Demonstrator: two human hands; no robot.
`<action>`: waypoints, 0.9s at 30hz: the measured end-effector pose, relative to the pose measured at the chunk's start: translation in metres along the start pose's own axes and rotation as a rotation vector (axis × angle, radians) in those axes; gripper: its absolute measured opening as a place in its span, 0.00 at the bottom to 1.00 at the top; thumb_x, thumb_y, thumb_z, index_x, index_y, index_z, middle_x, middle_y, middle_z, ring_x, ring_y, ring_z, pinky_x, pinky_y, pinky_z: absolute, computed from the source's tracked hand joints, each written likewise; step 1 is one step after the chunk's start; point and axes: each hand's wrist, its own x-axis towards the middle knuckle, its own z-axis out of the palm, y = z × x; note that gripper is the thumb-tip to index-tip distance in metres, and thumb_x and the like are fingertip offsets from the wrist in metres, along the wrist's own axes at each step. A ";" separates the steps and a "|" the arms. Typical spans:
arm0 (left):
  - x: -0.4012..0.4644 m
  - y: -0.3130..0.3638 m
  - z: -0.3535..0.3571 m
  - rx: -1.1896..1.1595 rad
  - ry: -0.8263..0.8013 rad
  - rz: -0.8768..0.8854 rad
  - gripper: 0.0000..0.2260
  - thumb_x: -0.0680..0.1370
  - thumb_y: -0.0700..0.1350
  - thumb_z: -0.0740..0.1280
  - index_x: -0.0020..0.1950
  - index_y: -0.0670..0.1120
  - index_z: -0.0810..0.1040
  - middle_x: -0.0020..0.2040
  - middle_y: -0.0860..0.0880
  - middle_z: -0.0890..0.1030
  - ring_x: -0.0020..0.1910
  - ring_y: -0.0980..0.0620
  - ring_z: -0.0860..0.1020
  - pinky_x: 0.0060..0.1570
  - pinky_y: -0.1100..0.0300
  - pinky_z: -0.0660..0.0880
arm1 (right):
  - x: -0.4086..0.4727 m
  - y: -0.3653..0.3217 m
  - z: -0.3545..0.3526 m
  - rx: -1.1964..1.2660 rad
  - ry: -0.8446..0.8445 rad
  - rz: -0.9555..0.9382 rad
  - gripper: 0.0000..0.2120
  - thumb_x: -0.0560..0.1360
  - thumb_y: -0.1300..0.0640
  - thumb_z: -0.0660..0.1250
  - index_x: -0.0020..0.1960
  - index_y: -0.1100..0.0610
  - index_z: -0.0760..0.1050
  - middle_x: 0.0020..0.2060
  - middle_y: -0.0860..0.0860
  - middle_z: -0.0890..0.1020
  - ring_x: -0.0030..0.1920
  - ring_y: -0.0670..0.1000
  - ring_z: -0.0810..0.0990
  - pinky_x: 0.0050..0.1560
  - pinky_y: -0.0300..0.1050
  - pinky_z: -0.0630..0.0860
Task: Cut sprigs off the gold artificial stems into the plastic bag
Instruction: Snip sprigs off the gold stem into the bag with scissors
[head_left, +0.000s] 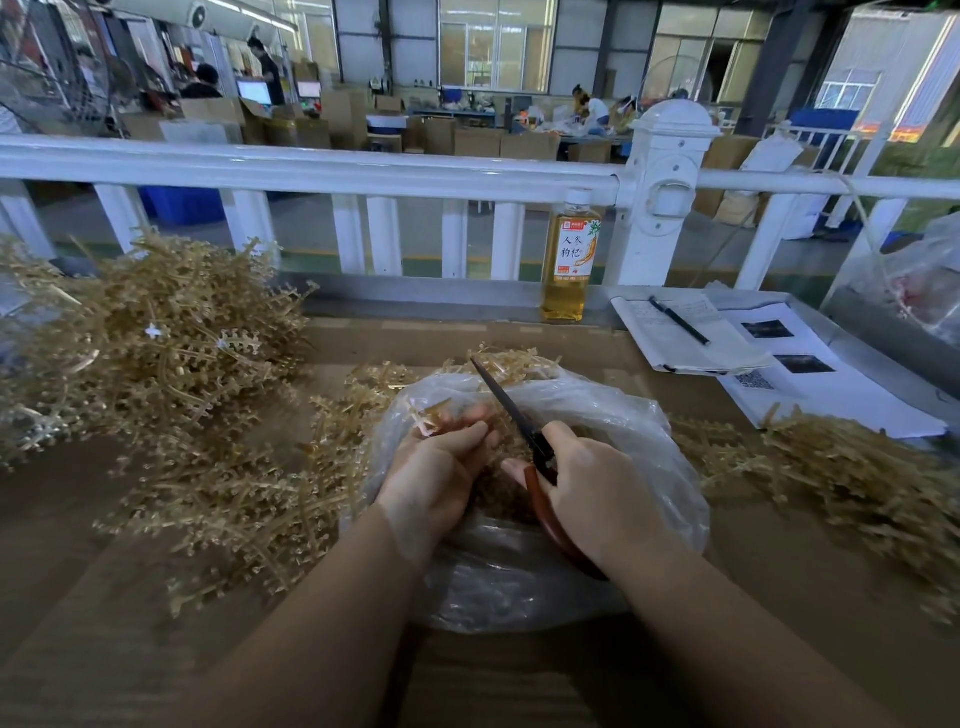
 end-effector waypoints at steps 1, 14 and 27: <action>0.000 0.000 0.000 -0.008 0.006 0.012 0.10 0.75 0.26 0.61 0.50 0.39 0.73 0.46 0.42 0.80 0.43 0.49 0.80 0.40 0.62 0.81 | 0.000 0.000 0.000 0.010 -0.002 0.003 0.20 0.77 0.37 0.58 0.54 0.52 0.71 0.40 0.48 0.80 0.41 0.49 0.79 0.43 0.42 0.76; 0.001 0.005 -0.001 0.016 -0.038 0.013 0.18 0.74 0.27 0.60 0.63 0.36 0.73 0.57 0.36 0.79 0.49 0.45 0.82 0.50 0.55 0.79 | -0.002 0.001 -0.001 0.087 0.067 0.006 0.17 0.76 0.39 0.61 0.53 0.51 0.73 0.38 0.46 0.79 0.38 0.45 0.77 0.39 0.36 0.73; 0.001 0.004 -0.004 0.046 0.007 0.011 0.22 0.71 0.26 0.63 0.65 0.34 0.72 0.57 0.37 0.80 0.51 0.44 0.81 0.49 0.56 0.80 | -0.005 0.002 -0.002 0.080 0.015 0.009 0.21 0.76 0.37 0.60 0.59 0.52 0.73 0.46 0.48 0.82 0.46 0.48 0.80 0.46 0.39 0.76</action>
